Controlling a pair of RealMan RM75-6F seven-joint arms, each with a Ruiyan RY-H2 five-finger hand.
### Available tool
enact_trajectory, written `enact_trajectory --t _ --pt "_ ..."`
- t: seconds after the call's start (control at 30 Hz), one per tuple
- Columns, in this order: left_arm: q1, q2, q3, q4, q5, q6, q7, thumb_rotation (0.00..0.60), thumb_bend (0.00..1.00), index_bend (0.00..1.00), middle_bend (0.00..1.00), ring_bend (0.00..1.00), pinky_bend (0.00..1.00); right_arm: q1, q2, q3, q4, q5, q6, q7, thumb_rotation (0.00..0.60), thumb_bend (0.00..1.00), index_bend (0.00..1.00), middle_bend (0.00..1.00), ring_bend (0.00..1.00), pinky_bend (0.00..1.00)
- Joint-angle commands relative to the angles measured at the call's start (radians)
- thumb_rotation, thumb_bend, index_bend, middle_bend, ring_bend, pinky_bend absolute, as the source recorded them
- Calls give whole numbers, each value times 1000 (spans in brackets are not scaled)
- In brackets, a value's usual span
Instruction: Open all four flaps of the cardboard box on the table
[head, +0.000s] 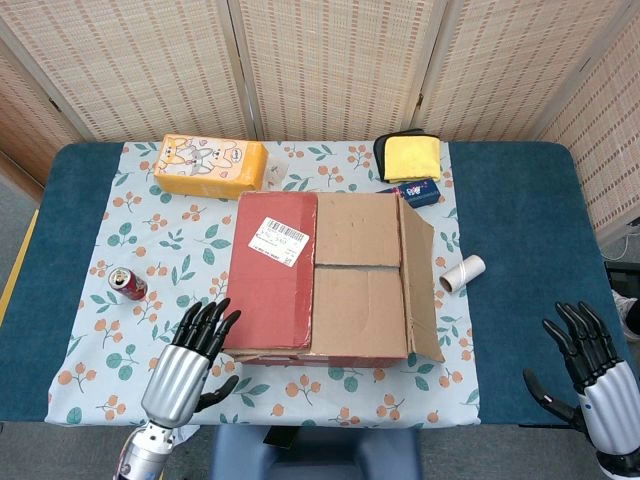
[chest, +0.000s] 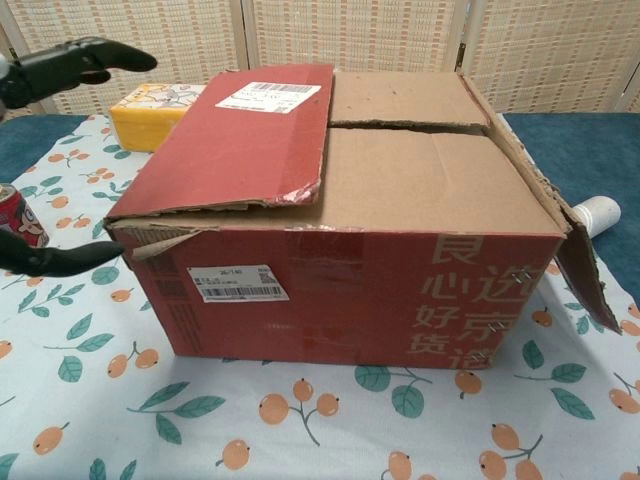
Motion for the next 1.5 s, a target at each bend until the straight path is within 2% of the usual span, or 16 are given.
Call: enact_trajectory --t 0.03,0.2,0.43,0.7,1.0,1.23,1.5 --pt "-12 -102 -22 29 -15 -11 85 600 284 31 26 0 0 6 34 -18 -1 -23 -8 42 600 442 0 0 0 0" --pt "-30 -189 -35 82 -40 -33 149 600 372 34 26 0 0 -2 53 -11 7 -40 41 75 600 442 0 0 0 0" --pt "-64 -271 -60 135 -80 -68 218 600 507 37 26 0 0 -8 70 -6 39 -4 58 161 600 443 0 0 0 0" --pt "-99 -329 -92 181 -101 -76 238 600 507 39 26 0 0 -17 77 6 58 10 81 194 600 442 0 0 0 0" --pt "-132 -334 -130 188 -126 -77 219 600 507 40 26 0 0 -32 77 10 57 10 101 194 600 442 0 0 0 0" --pt "-151 -333 -134 194 -152 -80 229 600 507 38 26 0 0 -34 76 14 58 11 97 192 600 442 0 0 0 0" --pt "-172 -333 -147 245 -90 -35 225 600 507 31 27 0 0 -37 73 18 59 9 99 190 600 442 0 0 0 0"
